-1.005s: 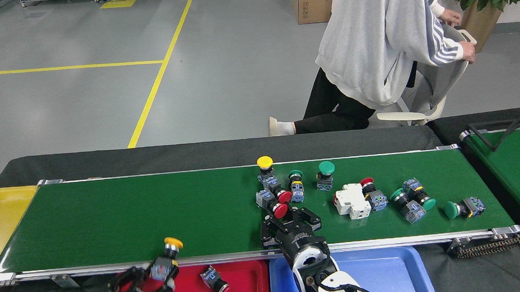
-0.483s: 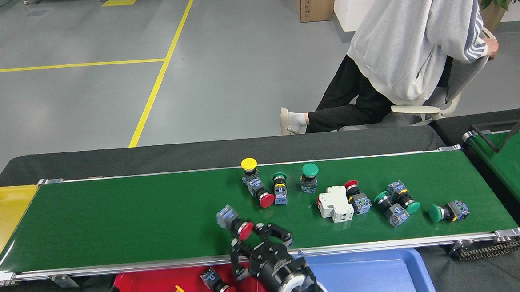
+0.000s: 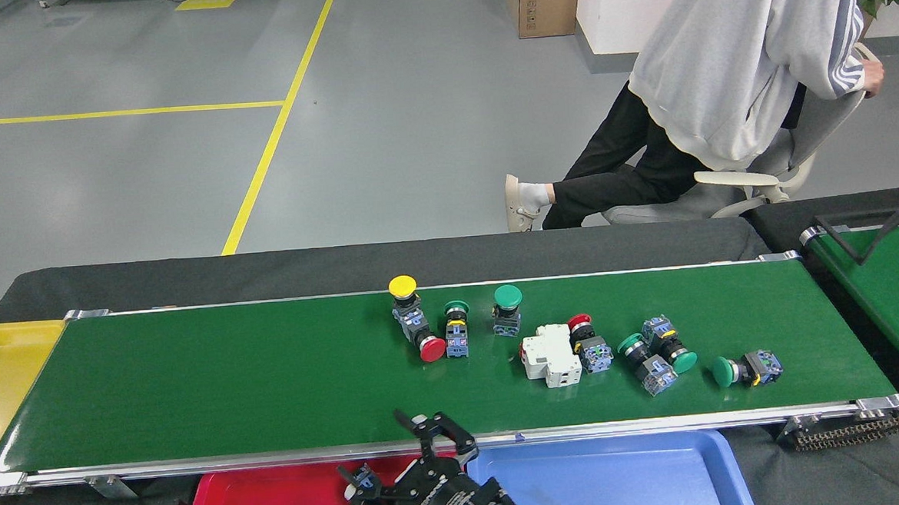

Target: Pick switch part from conveyor to tray

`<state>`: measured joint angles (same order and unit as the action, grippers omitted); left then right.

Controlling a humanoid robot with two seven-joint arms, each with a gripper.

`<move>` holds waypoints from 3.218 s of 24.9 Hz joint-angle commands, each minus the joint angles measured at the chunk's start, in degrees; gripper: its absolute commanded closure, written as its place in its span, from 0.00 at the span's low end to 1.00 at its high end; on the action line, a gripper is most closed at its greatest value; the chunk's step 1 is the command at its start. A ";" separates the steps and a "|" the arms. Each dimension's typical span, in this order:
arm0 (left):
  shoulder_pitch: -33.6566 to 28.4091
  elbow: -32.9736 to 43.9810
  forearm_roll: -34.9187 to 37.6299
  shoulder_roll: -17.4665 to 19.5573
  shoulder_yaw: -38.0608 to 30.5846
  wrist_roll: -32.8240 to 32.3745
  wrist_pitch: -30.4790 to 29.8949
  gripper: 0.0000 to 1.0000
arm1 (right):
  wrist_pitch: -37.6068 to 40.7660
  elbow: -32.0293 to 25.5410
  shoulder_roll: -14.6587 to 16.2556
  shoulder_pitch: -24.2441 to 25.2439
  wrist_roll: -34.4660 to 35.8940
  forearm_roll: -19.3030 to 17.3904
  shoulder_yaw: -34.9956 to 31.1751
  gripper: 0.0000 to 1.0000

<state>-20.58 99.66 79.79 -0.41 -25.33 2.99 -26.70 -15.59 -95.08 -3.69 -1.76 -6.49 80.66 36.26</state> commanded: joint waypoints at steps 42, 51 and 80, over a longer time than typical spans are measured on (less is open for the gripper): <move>36.75 -30.14 14.43 -0.30 21.37 -8.18 10.53 0.00 | -14.29 18.44 0.27 -14.50 -5.02 -5.16 -6.37 0.01; 41.41 -36.38 14.43 -0.30 21.46 -8.00 13.69 0.00 | -12.36 27.58 -3.25 -20.04 -4.93 -4.90 -5.94 0.03; 34.48 -28.74 13.72 4.36 21.11 0.26 2.54 0.86 | 30.44 6.39 0.79 -7.82 -1.07 -1.47 8.39 0.00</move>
<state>14.82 67.07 93.82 3.15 -4.05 2.71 -18.26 14.09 -87.77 -2.96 -9.30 -7.57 79.06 44.61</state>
